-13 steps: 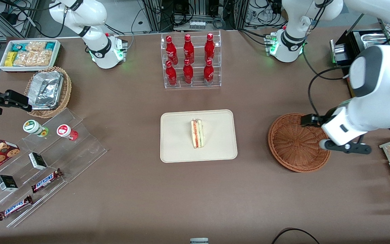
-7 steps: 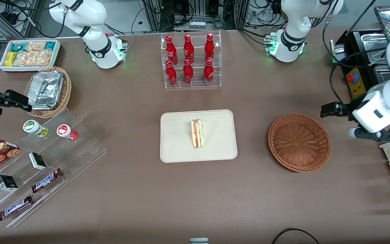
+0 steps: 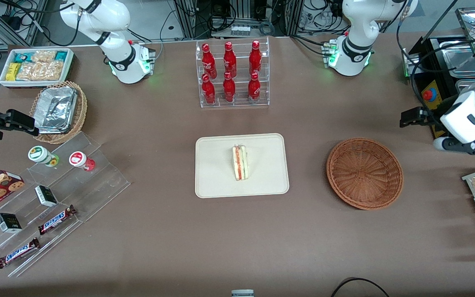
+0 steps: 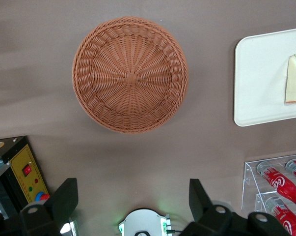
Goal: Place sandwich from basket to tray
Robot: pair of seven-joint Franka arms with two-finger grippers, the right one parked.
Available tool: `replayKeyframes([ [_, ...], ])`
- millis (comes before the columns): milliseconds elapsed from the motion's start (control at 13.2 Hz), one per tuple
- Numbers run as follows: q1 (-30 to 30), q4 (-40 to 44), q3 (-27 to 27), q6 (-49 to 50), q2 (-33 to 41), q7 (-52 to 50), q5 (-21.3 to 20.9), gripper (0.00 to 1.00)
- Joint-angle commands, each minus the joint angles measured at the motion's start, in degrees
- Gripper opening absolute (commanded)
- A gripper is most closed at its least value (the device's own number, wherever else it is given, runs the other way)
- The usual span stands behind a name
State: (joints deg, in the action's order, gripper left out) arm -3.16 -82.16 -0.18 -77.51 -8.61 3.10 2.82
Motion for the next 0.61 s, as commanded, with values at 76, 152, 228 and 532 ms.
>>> replayKeyframes([
  [76, 1.84, -6.67, -1.05, 0.43, 7.19, 0.15, -0.97, 1.00],
  [152, 1.85, -8.17, -1.14, 0.25, 8.42, -0.02, -1.41, 1.00],
  [228, 1.85, -8.88, -1.05, 0.16, 9.22, -0.03, -1.59, 1.00],
  [532, 3.42, -9.07, -1.14, 0.95, 10.72, 0.06, -1.59, 1.00],
])
